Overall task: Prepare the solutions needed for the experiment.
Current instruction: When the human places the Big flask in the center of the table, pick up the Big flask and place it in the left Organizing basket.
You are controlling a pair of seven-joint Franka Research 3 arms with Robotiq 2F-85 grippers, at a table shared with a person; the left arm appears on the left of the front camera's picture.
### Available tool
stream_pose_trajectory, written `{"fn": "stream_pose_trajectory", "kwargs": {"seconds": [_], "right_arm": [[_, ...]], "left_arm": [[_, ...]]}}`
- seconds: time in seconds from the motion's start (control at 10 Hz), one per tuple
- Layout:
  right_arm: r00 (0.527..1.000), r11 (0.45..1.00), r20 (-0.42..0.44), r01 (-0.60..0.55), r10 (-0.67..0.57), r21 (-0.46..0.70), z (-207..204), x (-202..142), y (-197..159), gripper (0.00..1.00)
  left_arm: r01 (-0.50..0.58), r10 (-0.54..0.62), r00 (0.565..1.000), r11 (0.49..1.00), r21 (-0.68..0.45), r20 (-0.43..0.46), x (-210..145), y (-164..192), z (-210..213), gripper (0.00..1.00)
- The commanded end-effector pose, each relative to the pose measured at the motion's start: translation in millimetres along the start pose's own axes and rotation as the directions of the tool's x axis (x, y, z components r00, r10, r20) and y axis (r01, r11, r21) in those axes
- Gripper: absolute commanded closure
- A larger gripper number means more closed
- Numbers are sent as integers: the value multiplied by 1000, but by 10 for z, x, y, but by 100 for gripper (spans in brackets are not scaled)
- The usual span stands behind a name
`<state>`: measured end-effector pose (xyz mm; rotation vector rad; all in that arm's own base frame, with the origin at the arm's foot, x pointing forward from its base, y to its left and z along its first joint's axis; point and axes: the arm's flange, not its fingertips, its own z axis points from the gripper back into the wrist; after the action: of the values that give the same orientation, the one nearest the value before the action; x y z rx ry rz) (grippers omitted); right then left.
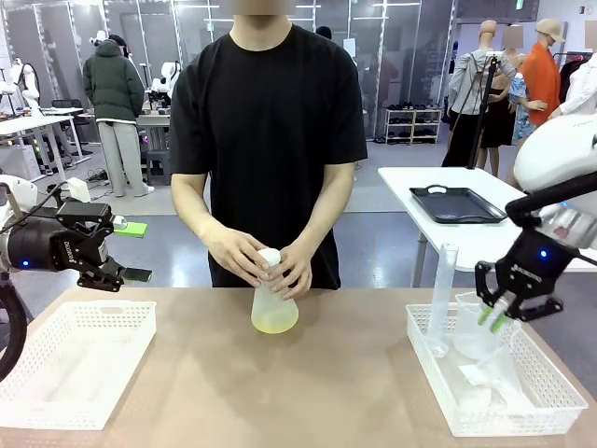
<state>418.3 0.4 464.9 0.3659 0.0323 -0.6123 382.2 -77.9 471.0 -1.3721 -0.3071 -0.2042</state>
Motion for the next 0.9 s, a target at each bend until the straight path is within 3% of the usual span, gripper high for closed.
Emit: {"fn": "stream_pose_trajectory", "kwargs": {"seconds": [0.0,0.1,0.3,0.4,0.5,0.6,0.7,0.8], "right_arm": [[992,971,62,-124,113,204,87,-305,-8,81],[983,930,77,-181,165,319,165,-407,29,81],[960,795,65,-264,274,546,301,-581,68,81],[943,739,113,-317,314,595,335,-664,69,77],[923,656,95,-335,373,676,377,-710,34,61],[915,636,104,-350,391,687,375,-701,-1,57],[885,582,80,-367,459,726,365,-702,-23,41],[875,570,59,-363,481,737,354,-685,-26,37]], "left_arm": [[-8,9,1000,1000,-26,11,13,-23,-12,0],[-8,9,1000,1000,-26,11,13,-23,-12,0],[-8,9,1000,1000,-26,11,13,-23,-12,0],[-8,9,1000,1000,-26,11,13,-23,-12,0],[-8,9,1000,1000,-26,11,13,-23,-12,0],[-8,9,1000,1000,-26,11,13,-23,-12,0],[-8,9,1000,1000,-26,11,13,-23,-12,0],[-8,9,1000,1000,-26,11,13,-23,-12,0]]}}
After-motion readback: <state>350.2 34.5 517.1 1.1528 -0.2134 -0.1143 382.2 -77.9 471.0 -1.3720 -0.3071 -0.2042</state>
